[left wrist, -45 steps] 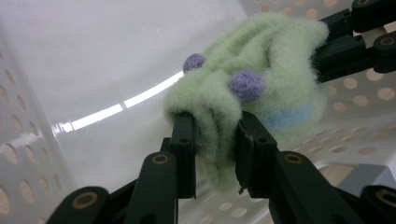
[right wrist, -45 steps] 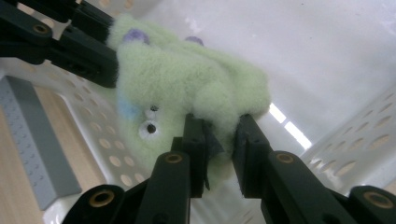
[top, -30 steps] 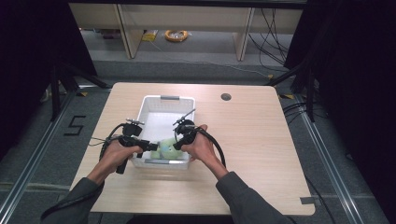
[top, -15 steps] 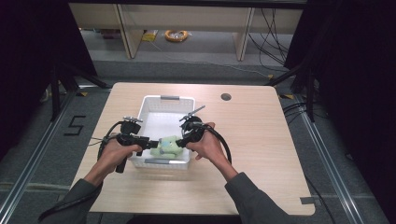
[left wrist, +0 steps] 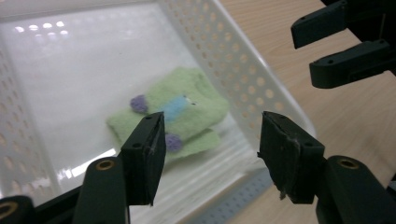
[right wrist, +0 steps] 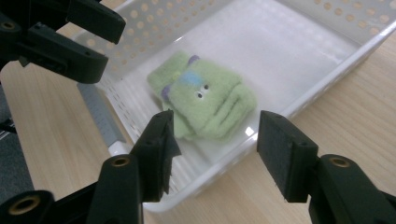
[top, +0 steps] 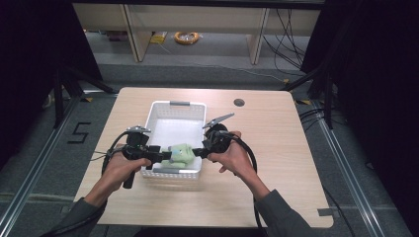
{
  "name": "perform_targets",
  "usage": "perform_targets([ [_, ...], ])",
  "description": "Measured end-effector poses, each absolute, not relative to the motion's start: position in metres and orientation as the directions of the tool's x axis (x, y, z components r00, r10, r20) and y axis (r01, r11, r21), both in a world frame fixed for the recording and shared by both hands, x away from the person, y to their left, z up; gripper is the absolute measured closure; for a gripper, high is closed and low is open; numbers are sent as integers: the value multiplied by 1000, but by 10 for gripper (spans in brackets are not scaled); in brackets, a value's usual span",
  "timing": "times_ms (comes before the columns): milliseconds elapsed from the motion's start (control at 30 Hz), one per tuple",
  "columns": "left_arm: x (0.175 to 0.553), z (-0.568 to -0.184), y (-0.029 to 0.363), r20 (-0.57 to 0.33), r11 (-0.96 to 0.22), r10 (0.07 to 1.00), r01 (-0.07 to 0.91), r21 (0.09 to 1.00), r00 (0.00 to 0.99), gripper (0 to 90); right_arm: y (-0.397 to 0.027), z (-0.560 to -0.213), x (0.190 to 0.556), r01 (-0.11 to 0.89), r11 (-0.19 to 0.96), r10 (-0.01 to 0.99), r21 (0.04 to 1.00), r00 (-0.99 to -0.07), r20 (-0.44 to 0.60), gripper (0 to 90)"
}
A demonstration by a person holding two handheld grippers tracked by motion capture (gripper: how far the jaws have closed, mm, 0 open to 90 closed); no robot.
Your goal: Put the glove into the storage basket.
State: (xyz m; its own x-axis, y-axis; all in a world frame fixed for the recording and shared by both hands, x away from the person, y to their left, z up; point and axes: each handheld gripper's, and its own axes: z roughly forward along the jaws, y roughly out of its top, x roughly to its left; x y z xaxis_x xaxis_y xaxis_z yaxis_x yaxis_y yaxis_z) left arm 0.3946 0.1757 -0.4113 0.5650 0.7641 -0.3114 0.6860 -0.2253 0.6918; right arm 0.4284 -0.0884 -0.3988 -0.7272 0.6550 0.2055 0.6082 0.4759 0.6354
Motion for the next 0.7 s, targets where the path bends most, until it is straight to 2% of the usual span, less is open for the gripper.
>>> perform_targets([
  [233,369,-406,164,-319,-216,731,648,730,603,378,-110,-399,415,578,452,629,680,-746,216,426],
  [367,358,-407,158,-322,-225,711,636,738,626,367,-121,-400,407,604,429,628,672,-734,258,402],
  [467,349,-410,153,-322,-237,694,627,743,644,364,-131,-401,404,588,428,636,687,-736,233,390],
  [700,335,-415,143,-334,-245,663,616,749,670,358,-151,-406,397,597,395,634,698,-727,263,366],
])
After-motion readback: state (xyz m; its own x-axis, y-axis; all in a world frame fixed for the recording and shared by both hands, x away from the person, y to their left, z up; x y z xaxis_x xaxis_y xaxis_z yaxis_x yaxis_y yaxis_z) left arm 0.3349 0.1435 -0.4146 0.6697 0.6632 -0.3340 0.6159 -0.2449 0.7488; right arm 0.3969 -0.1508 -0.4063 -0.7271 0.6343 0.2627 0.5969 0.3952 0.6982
